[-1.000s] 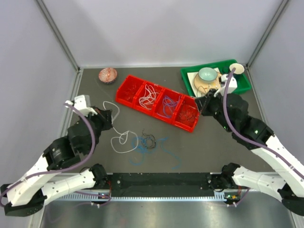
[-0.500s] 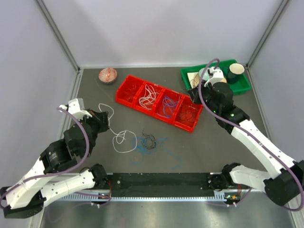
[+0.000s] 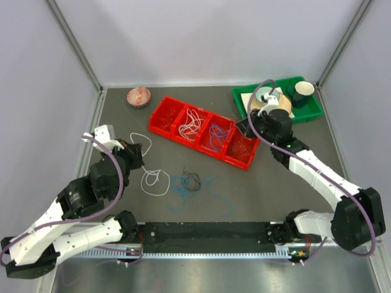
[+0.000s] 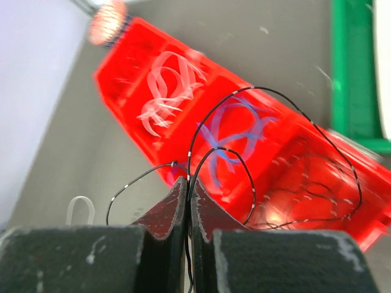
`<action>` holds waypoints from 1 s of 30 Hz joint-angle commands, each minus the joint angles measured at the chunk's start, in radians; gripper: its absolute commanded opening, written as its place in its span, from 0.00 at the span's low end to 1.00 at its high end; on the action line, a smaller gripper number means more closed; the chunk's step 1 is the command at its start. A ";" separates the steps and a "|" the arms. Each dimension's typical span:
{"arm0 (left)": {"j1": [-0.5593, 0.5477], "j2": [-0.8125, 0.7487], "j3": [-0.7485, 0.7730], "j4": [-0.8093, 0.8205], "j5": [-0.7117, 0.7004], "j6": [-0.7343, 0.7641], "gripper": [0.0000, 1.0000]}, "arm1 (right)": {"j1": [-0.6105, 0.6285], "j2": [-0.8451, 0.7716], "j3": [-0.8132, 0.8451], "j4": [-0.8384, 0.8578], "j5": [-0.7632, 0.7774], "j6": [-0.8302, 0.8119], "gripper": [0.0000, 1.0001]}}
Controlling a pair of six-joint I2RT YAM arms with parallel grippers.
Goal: Untangle the cables
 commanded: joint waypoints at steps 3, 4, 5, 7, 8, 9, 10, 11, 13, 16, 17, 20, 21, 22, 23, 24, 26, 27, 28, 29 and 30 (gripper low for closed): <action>0.000 0.005 -0.007 -0.003 -0.015 -0.004 0.00 | -0.074 0.112 -0.006 -0.023 0.077 0.012 0.00; 0.000 0.005 -0.008 -0.003 -0.013 -0.007 0.00 | -0.074 0.132 0.017 -0.061 0.090 -0.010 0.00; 0.000 0.006 -0.008 -0.004 -0.012 -0.009 0.00 | -0.074 0.159 0.032 -0.089 0.115 -0.017 0.00; 0.000 0.005 -0.014 -0.003 -0.012 -0.015 0.00 | -0.074 0.238 0.072 -0.141 0.130 -0.035 0.00; 0.000 0.005 -0.016 -0.004 -0.012 -0.015 0.00 | -0.074 0.261 0.083 -0.149 0.141 -0.037 0.00; 0.000 0.005 -0.017 -0.004 -0.009 -0.016 0.00 | -0.074 0.300 0.089 -0.151 0.144 -0.047 0.00; 0.000 0.003 -0.016 -0.006 -0.009 -0.018 0.00 | -0.074 0.317 0.106 -0.161 0.159 -0.051 0.00; 0.000 0.005 -0.016 -0.006 -0.007 -0.018 0.00 | -0.074 0.330 0.114 -0.180 0.188 -0.055 0.00; 0.000 0.003 -0.013 -0.015 -0.009 -0.023 0.00 | -0.074 0.365 0.127 -0.197 0.222 -0.070 0.00; 0.001 0.003 -0.013 -0.015 -0.010 -0.024 0.00 | -0.074 0.403 0.141 -0.206 0.229 -0.086 0.00; 0.000 0.003 -0.013 -0.014 -0.010 -0.023 0.00 | -0.074 0.413 0.144 -0.203 0.224 -0.089 0.00; 0.001 0.012 -0.014 -0.012 -0.009 -0.024 0.00 | -0.074 0.442 0.160 -0.206 0.221 -0.097 0.00; 0.000 0.012 -0.014 -0.009 -0.007 -0.024 0.00 | -0.074 0.448 0.161 -0.206 0.221 -0.100 0.00; 0.000 0.015 -0.016 -0.011 -0.006 -0.024 0.00 | -0.074 0.450 0.167 -0.206 0.212 -0.100 0.00; 0.000 0.015 -0.016 -0.006 -0.003 -0.024 0.00 | -0.074 0.440 0.170 -0.209 0.204 -0.103 0.00; 0.000 0.017 -0.016 -0.006 -0.003 -0.024 0.00 | -0.072 0.430 0.172 -0.215 0.198 -0.104 0.04; 0.000 0.020 -0.016 -0.009 -0.001 -0.024 0.00 | -0.067 0.387 0.169 -0.215 0.190 -0.104 0.20; 0.000 0.018 -0.016 -0.009 -0.001 -0.023 0.00 | -0.064 0.373 0.169 -0.217 0.195 -0.106 0.31; 0.000 0.023 -0.016 -0.008 -0.001 -0.023 0.00 | -0.058 0.356 0.170 -0.230 0.204 -0.107 0.34; 0.000 0.025 -0.016 -0.006 -0.001 -0.023 0.00 | -0.055 0.341 0.172 -0.235 0.210 -0.107 0.38; 0.001 0.028 -0.014 -0.006 0.002 -0.023 0.00 | -0.052 0.310 0.173 -0.246 0.218 -0.106 0.49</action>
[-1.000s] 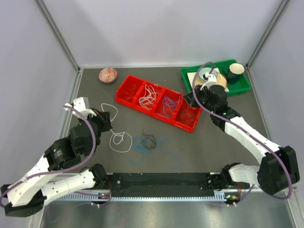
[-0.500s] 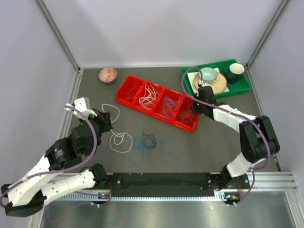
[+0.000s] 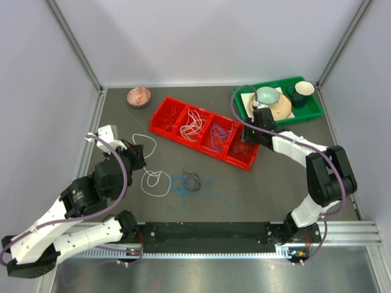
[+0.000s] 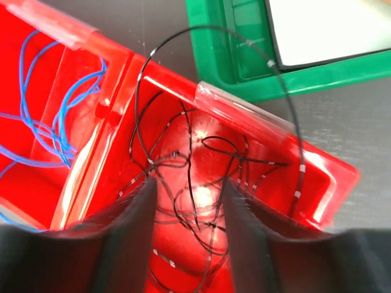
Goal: Untangle the cables
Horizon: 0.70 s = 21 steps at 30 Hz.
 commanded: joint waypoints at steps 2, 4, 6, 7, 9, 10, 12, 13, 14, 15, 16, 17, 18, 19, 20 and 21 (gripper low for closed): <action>0.000 0.015 -0.002 0.014 0.004 0.001 0.00 | 0.014 -0.133 0.044 -0.047 0.031 -0.012 0.52; 0.000 0.015 -0.002 0.017 0.005 0.004 0.00 | 0.014 -0.185 0.038 -0.059 0.029 -0.002 0.53; 0.001 0.015 -0.004 0.018 0.005 0.007 0.00 | 0.017 -0.225 0.029 -0.074 0.031 0.002 0.53; 0.000 0.014 -0.004 0.022 0.007 0.009 0.00 | 0.019 -0.266 0.026 -0.076 0.035 0.004 0.53; 0.000 0.012 -0.007 0.025 0.010 0.015 0.00 | 0.020 -0.297 0.020 -0.085 0.038 0.005 0.53; 0.000 0.010 -0.008 0.028 0.013 0.013 0.00 | 0.019 -0.323 0.018 -0.088 0.047 0.005 0.53; 0.001 0.014 -0.012 0.031 0.016 0.018 0.00 | 0.019 -0.334 0.026 -0.104 0.060 0.004 0.54; 0.000 0.017 -0.013 0.029 0.016 0.015 0.00 | 0.020 -0.339 0.026 -0.105 0.066 0.004 0.54; 0.001 0.023 -0.013 0.022 0.016 0.012 0.00 | 0.020 -0.340 0.026 -0.102 0.072 0.001 0.54; 0.000 0.027 -0.013 0.019 0.019 0.007 0.00 | 0.019 -0.334 0.029 -0.105 0.083 -0.007 0.54; 0.000 0.030 -0.015 0.017 0.022 0.006 0.00 | 0.020 -0.326 0.032 -0.108 0.113 -0.013 0.54; 0.000 0.032 -0.016 0.018 0.030 0.004 0.00 | 0.020 -0.296 0.038 -0.114 0.132 -0.019 0.54; 0.001 0.033 -0.019 0.022 0.033 0.004 0.00 | 0.020 -0.279 0.054 -0.116 0.146 -0.033 0.54; 0.001 0.033 -0.021 0.025 0.038 0.006 0.00 | 0.019 -0.254 0.064 -0.124 0.178 -0.042 0.53; 0.000 0.033 -0.021 0.025 0.045 0.006 0.00 | 0.020 -0.233 0.078 -0.136 0.190 -0.047 0.47; 0.000 0.035 -0.016 0.022 0.048 0.007 0.00 | 0.014 -0.189 0.107 -0.146 0.196 -0.054 0.45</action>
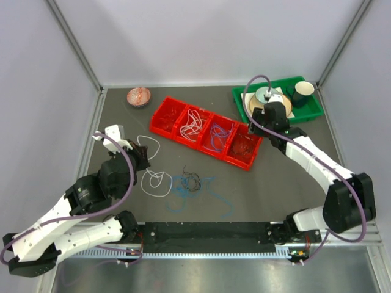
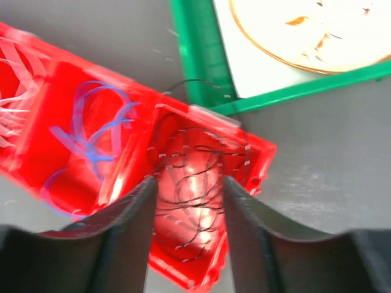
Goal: Untangle the cables
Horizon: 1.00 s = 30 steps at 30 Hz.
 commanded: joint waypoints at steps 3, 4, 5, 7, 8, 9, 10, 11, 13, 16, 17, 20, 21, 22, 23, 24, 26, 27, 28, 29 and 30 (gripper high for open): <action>0.001 0.010 0.004 0.007 0.028 -0.001 0.00 | 0.002 0.151 0.123 -0.052 0.092 -0.039 0.43; 0.000 0.010 0.002 0.007 0.029 -0.001 0.00 | -0.001 0.161 0.131 -0.051 0.104 -0.037 0.43; 0.000 0.007 0.001 0.007 0.029 -0.002 0.00 | -0.003 0.174 0.139 -0.052 0.107 -0.040 0.43; 0.000 0.004 -0.002 0.005 0.029 -0.005 0.00 | -0.007 0.215 0.176 -0.052 0.114 -0.063 0.46; 0.000 0.003 -0.002 0.007 0.029 -0.005 0.00 | -0.009 0.232 0.195 -0.063 0.115 -0.088 0.47; 0.000 0.003 -0.001 0.005 0.031 -0.005 0.00 | -0.009 0.247 0.232 -0.071 0.117 -0.097 0.47; 0.000 0.004 -0.001 0.004 0.029 -0.005 0.00 | -0.012 0.279 0.246 -0.077 0.124 -0.105 0.47; 0.001 0.004 0.001 0.002 0.029 -0.005 0.00 | -0.016 0.290 0.258 -0.082 0.124 -0.109 0.47; 0.000 0.001 0.002 0.002 0.026 -0.005 0.00 | -0.021 0.319 0.288 -0.082 0.118 -0.119 0.48; 0.001 0.001 0.004 0.002 0.023 -0.002 0.00 | -0.029 0.356 0.331 -0.089 0.109 -0.137 0.48; 0.000 0.001 0.005 0.002 0.020 0.001 0.00 | -0.033 0.387 0.343 -0.089 0.106 -0.140 0.48; 0.000 0.009 0.010 0.001 0.020 0.004 0.00 | -0.036 0.450 0.400 -0.114 0.097 -0.160 0.47; 0.001 0.010 0.010 0.002 0.020 0.002 0.00 | -0.036 0.461 0.418 -0.118 0.097 -0.166 0.46; 0.001 0.012 0.010 0.001 0.022 0.001 0.00 | -0.036 0.468 0.421 -0.120 0.095 -0.169 0.47; 0.000 0.009 0.010 0.001 0.019 0.001 0.00 | -0.036 0.473 0.424 -0.121 0.095 -0.171 0.46; 0.001 0.010 0.010 -0.001 0.019 -0.001 0.00 | -0.038 0.481 0.426 -0.121 0.092 -0.175 0.46; 0.000 0.009 0.010 -0.001 0.016 -0.001 0.00 | -0.038 0.482 0.421 -0.123 0.081 -0.175 0.46; 0.000 0.010 0.010 -0.001 0.014 -0.001 0.00 | -0.038 0.485 0.417 -0.123 0.081 -0.178 0.46; 0.001 0.010 0.010 0.002 0.014 -0.001 0.00 | -0.041 0.490 0.415 -0.122 0.084 -0.178 0.46; 0.001 0.012 0.010 0.002 0.014 0.001 0.00 | -0.042 0.496 0.417 -0.121 0.081 -0.178 0.46; 0.000 0.015 0.010 0.004 0.017 0.001 0.00 | -0.044 0.500 0.421 -0.121 0.080 -0.177 0.46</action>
